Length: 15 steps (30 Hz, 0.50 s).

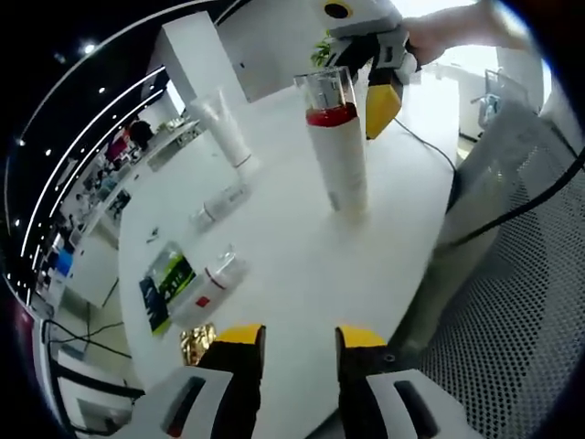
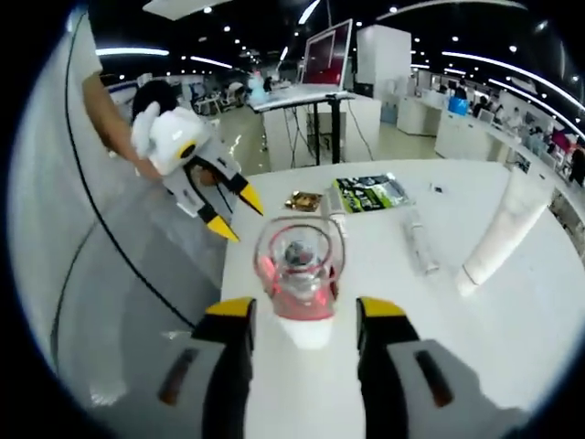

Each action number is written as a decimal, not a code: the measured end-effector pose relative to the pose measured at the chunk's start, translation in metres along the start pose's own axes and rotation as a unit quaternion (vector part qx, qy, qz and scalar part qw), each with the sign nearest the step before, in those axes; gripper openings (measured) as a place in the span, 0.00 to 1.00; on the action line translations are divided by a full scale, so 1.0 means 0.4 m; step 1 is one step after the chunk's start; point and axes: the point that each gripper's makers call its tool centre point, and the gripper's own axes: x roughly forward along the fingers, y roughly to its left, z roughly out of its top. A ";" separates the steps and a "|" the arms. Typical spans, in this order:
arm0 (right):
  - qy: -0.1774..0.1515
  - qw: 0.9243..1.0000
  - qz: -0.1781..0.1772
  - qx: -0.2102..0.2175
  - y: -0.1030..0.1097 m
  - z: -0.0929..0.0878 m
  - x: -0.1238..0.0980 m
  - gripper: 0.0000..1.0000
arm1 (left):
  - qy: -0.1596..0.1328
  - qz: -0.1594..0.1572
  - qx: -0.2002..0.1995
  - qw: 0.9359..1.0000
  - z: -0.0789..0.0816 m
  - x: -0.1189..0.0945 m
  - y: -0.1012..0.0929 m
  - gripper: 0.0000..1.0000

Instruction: Arrange the skincare products in the storage area until every visible bottle or jar stands upright without overlapping.

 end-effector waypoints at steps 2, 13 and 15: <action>0.007 1.000 -0.017 0.013 0.008 -0.028 -0.020 0.52 | 0.012 -0.026 -0.043 0.999 -0.006 0.006 -0.014 0.38; -0.045 0.981 -0.091 0.166 0.060 -0.119 -0.095 0.48 | -0.074 -0.100 -0.297 0.947 0.097 -0.042 0.084 0.60; -0.038 0.980 -0.097 0.170 0.069 -0.131 -0.099 0.48 | -0.068 -0.118 -0.311 0.941 0.115 -0.039 0.084 0.71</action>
